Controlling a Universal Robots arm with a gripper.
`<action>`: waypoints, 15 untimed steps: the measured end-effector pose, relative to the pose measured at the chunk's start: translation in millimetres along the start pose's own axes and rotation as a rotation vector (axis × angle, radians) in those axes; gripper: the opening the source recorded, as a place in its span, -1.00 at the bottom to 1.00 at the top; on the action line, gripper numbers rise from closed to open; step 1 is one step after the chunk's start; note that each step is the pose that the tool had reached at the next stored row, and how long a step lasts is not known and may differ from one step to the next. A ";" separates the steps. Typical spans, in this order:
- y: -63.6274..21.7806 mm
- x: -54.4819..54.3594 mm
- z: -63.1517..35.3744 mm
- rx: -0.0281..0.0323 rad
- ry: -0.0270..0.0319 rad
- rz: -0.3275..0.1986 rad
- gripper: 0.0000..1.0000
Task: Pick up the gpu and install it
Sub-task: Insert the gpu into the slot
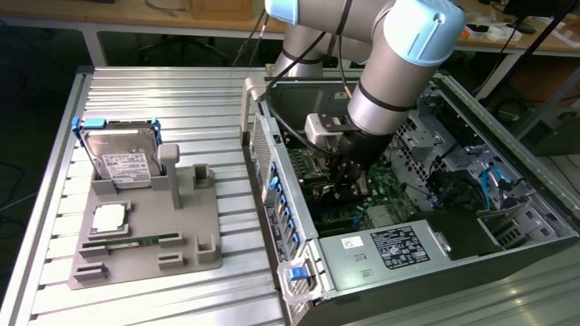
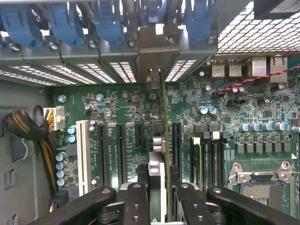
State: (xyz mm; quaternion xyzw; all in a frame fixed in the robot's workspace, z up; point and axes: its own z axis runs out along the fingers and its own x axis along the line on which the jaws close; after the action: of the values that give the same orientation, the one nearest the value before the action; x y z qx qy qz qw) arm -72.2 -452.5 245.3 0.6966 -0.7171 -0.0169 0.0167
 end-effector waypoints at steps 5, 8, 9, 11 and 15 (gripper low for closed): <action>0.1 1.0 -0.6 0.0000 -0.0001 0.000 -0.46; 0.0 0.8 -1.7 0.0006 -0.0015 0.000 -0.46; 0.0 0.9 -1.9 0.0004 -0.0009 0.000 -0.46; 0.1 1.0 -2.3 -0.0001 0.0002 0.000 -0.46; 0.1 1.0 -2.0 -0.0001 0.0003 0.000 -0.46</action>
State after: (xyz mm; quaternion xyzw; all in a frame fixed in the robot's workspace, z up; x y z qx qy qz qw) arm -72.2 -453.5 247.4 0.6965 -0.7171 -0.0168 0.0169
